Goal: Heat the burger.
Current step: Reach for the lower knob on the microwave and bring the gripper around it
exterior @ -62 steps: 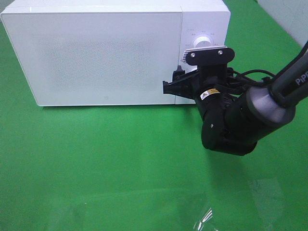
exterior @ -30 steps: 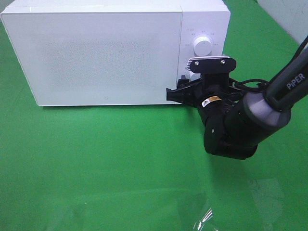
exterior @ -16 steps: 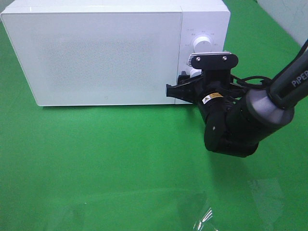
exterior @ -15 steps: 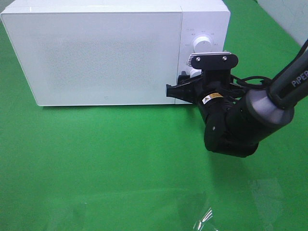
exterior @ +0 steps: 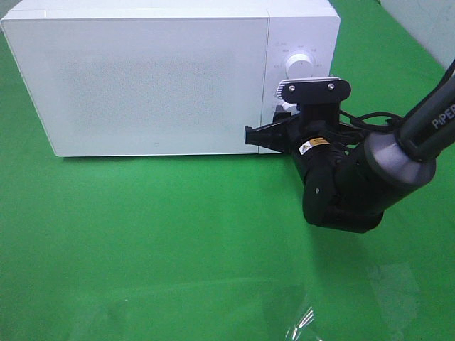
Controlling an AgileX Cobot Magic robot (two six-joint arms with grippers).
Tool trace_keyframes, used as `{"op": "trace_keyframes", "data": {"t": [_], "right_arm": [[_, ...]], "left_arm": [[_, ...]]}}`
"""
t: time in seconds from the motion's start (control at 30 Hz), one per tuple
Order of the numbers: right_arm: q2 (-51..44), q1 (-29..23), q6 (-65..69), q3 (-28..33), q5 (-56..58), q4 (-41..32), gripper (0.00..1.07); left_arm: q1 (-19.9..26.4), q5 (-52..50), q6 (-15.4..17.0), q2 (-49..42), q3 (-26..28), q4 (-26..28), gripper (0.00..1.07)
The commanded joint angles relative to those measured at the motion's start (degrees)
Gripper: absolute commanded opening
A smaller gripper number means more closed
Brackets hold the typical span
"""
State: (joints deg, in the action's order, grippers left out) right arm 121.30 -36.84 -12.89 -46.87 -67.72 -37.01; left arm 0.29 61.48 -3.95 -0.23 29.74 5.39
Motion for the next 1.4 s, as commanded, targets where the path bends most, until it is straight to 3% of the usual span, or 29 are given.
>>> {"op": "trace_keyframes", "data": {"t": [0.03, 0.27, 0.6, 1.0, 1.23, 1.4], "right_arm": [[-0.7, 0.5, 0.1, -0.9, -3.4, 4.2, 0.00], [-0.7, 0.5, 3.6, -0.9, -3.4, 4.3, 0.00], [-0.7, 0.5, 43.8, -0.9, -3.4, 10.8, 0.00], [-0.7, 0.5, 77.3, -0.9, -3.5, 14.8, 0.00], [-0.7, 0.5, 93.1, -0.9, -7.3, 14.9, 0.00], [-0.7, 0.5, 93.7, -0.9, -9.2, 15.6, 0.00]], "left_arm": [[0.1, -0.2, 0.3, -1.0, -0.1, 0.3, 0.97], [0.1, -0.2, 0.3, -1.0, -0.1, 0.3, 0.97], [0.1, -0.2, 0.3, -1.0, -0.1, 0.3, 0.97], [0.1, -0.2, 0.3, -1.0, -0.1, 0.3, 0.97], [0.1, -0.2, 0.3, -1.0, -0.1, 0.3, 0.97], [0.1, -0.2, 0.3, -1.0, -0.1, 0.3, 0.97]]}}
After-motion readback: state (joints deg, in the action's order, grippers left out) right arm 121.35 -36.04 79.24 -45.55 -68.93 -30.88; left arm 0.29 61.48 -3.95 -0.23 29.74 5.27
